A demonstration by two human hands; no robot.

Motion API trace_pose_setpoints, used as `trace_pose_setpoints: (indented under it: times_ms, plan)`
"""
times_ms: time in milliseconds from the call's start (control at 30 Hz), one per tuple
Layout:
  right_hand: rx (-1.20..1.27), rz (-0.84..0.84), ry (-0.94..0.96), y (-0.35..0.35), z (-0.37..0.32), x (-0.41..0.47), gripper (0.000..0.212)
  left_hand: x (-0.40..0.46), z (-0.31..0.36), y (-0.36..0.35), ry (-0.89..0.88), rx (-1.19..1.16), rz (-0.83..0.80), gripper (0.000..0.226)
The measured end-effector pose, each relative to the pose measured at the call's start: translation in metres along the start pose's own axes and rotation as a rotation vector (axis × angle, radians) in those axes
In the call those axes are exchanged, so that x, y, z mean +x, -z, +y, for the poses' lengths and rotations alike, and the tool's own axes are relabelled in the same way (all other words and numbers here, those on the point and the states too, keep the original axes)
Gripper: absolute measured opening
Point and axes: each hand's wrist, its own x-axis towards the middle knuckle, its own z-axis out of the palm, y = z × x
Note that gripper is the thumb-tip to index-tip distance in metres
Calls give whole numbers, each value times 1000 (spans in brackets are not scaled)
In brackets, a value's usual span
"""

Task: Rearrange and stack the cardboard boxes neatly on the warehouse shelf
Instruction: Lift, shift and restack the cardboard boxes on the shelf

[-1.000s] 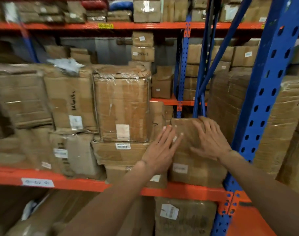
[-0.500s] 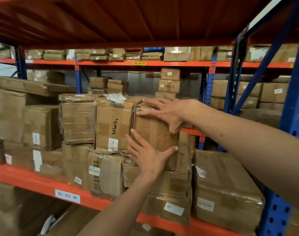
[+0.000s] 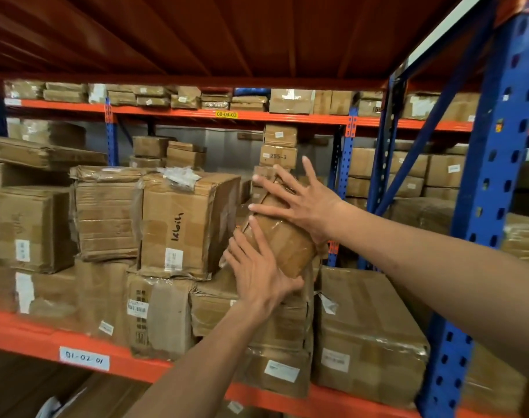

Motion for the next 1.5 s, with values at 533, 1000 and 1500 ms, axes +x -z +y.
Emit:
trace_pose_setpoints:
  times_ms: [533,1000,1500]
  plan:
    - [260,-47,-424,-103,1,-150,155,-3,64,-21,-558,117,-111,151]
    - [443,-186,-575,-203,-71,-189,158,-8,51,-86,-728,175,-406,148]
    - [450,-171,-600,-224,-71,-185,167,-8,53,-94,-574,125,-385,139]
